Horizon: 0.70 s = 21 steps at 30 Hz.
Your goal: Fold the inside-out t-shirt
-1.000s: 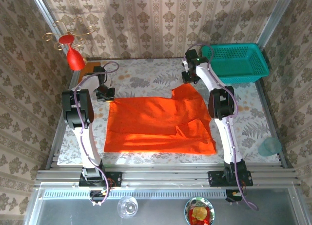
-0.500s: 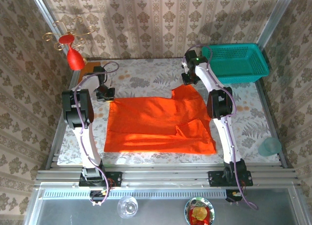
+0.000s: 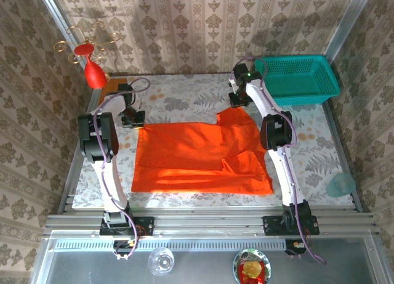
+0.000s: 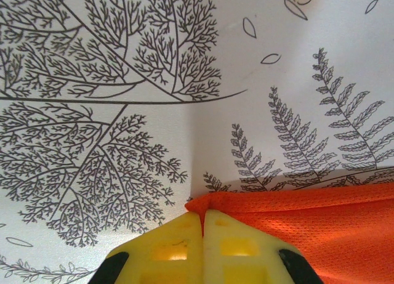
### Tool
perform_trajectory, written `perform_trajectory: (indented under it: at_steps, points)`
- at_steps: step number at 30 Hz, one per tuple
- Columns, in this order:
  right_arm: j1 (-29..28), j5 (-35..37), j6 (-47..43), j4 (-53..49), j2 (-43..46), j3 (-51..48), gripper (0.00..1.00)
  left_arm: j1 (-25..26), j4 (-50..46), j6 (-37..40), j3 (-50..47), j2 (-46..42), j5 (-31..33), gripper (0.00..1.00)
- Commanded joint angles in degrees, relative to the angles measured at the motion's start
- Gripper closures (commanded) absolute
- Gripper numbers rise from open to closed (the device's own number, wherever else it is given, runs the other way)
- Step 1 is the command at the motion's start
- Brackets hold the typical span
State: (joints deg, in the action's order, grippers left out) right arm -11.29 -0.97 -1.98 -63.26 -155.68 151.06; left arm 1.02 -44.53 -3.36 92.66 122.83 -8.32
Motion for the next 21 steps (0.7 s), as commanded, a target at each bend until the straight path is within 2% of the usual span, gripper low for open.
perform_trajectory:
  at_steps: [1, 4, 8, 14, 17, 21]
  points:
    - [0.56, -1.64, -0.62, -3.44, -1.71, 2.83, 0.75, -0.31, -2.48, 0.72, 0.01, 1.28, 0.32, 1.00]
    - [0.53, -1.23, -0.40, -3.53, -1.80, 2.91, 0.75, -0.31, -2.46, 0.77, -0.18, 1.06, 0.41, 1.00]
    - [0.52, -1.51, -0.49, -4.06, -2.15, 3.53, 0.82, -0.32, -2.42, 0.78, -0.29, 0.75, 0.45, 1.00]
    - [0.52, -1.41, -0.27, -3.82, -1.79, 3.08, 0.99, -0.31, -2.22, 0.61, -0.75, -0.08, 0.58, 1.00]
    - [0.56, -1.54, 1.24, -2.21, 0.02, 1.59, 1.00, -0.32, -2.09, 0.34, -0.57, -0.76, 0.50, 1.00]
    - [0.57, 0.57, 3.60, 3.38, 6.70, -4.38, 1.00, -0.36, -0.26, -0.45, -0.56, -2.94, 0.42, 1.00]
